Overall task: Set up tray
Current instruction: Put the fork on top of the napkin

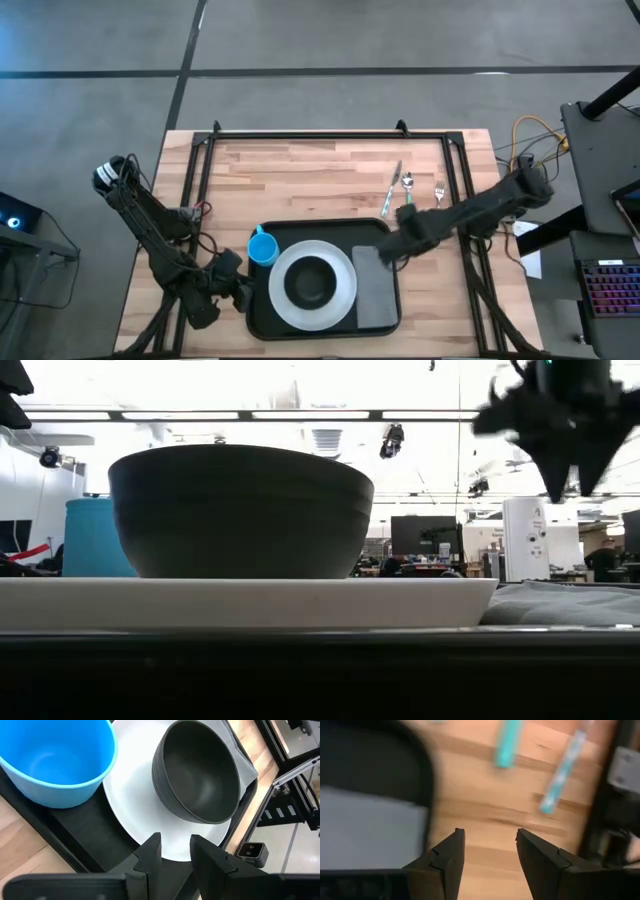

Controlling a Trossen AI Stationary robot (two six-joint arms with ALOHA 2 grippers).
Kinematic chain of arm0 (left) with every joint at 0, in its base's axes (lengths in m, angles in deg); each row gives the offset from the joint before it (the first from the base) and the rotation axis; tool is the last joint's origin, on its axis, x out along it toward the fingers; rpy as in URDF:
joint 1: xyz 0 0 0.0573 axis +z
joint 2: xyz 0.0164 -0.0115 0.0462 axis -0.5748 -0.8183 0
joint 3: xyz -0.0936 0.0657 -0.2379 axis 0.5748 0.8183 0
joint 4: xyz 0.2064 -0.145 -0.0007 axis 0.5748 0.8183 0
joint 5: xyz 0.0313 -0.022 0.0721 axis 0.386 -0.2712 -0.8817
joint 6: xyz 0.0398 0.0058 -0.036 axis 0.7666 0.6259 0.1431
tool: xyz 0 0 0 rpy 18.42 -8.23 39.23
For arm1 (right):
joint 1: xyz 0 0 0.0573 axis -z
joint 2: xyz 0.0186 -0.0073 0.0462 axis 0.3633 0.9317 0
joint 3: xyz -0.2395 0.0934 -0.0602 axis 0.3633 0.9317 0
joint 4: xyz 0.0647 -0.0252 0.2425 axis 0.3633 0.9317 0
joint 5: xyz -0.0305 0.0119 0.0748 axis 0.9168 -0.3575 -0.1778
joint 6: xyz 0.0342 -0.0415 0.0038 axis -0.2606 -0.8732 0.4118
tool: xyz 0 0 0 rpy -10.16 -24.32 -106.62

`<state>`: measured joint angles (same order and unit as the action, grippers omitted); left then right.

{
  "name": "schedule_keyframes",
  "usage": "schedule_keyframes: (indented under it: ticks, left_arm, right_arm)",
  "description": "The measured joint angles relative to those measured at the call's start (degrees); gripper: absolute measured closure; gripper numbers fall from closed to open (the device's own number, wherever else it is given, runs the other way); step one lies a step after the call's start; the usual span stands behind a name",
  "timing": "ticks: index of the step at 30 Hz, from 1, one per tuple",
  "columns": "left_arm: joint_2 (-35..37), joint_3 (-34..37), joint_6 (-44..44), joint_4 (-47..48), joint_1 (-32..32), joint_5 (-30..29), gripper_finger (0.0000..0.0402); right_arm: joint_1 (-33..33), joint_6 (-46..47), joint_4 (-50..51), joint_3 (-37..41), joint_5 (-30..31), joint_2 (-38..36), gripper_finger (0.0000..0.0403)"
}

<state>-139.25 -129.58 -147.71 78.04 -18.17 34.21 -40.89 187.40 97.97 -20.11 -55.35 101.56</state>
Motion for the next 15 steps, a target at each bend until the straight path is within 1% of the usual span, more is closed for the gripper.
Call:
schedule_keyframes:
  ticks: [4, 8, 11, 15]
  left_arm:
    - [0.0, 0.0, 0.0, 0.0, 0.0, 0.0, 0.0317]
    - [0.0, 0.0, 0.0, 0.0, 0.0, 0.0, 0.0317]
    - [0.0, 0.3, 0.9, 0.0, 0.0, -0.3, 0.0317]
    - [0.0, 1.0, 1.2, 0.1, 0.2, -1.6, 0.0317]
  right_arm:
    - [3.5, 5.0, -2.2, 9.4, -3.6, -7.9, 0.0244]
    - [5.9, 8.7, -3.5, 16.1, -3.7, -12.9, 0.0245]
    - [9.1, 10.4, -3.5, 19.6, -1.9, -14.3, 0.0246]
    - [13.8, 9.6, -4.3, 22.3, -0.1, -13.0, 0.0245]
